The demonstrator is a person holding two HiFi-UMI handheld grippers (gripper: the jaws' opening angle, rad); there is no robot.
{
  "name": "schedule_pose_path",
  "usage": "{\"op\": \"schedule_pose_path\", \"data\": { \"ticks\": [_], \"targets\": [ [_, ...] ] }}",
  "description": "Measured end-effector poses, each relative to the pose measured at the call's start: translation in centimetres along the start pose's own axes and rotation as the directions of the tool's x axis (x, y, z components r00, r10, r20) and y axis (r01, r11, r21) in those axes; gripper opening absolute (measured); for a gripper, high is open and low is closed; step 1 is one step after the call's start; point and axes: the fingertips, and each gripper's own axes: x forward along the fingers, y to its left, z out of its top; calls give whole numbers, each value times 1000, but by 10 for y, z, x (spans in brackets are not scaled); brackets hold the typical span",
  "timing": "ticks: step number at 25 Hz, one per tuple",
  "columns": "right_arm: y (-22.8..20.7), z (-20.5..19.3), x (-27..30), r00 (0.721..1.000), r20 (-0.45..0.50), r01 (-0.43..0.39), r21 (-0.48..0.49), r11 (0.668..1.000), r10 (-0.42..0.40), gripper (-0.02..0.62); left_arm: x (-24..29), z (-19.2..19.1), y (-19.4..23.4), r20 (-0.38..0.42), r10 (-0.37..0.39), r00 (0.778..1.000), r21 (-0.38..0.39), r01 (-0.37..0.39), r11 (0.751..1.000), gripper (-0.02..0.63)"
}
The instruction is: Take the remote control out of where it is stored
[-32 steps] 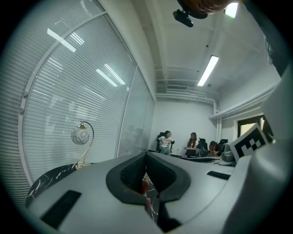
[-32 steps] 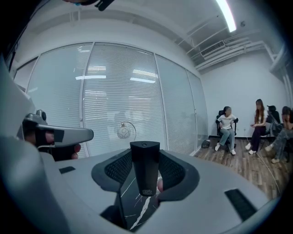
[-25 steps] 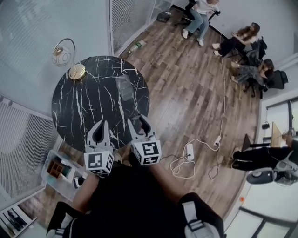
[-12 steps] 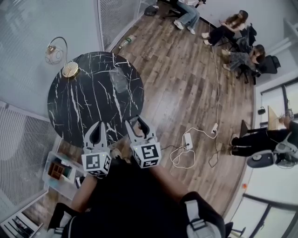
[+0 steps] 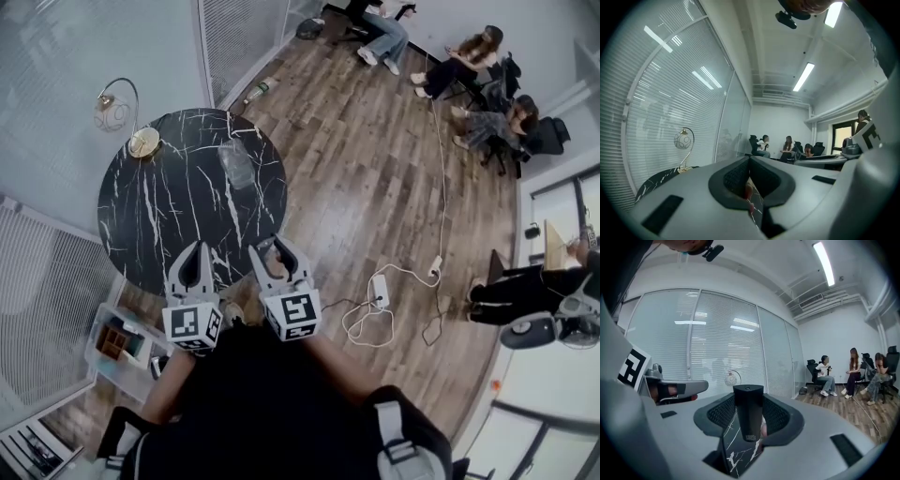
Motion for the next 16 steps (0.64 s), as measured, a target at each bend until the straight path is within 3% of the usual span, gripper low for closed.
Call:
{"op": "schedule_pose_path", "data": {
  "ticks": [16],
  "targets": [
    [-10,2,-4,1000,-1,-23,0,1000,23,181,1,-2,-12,-11,15,1000,7,-15,1000,8]
  ]
}}
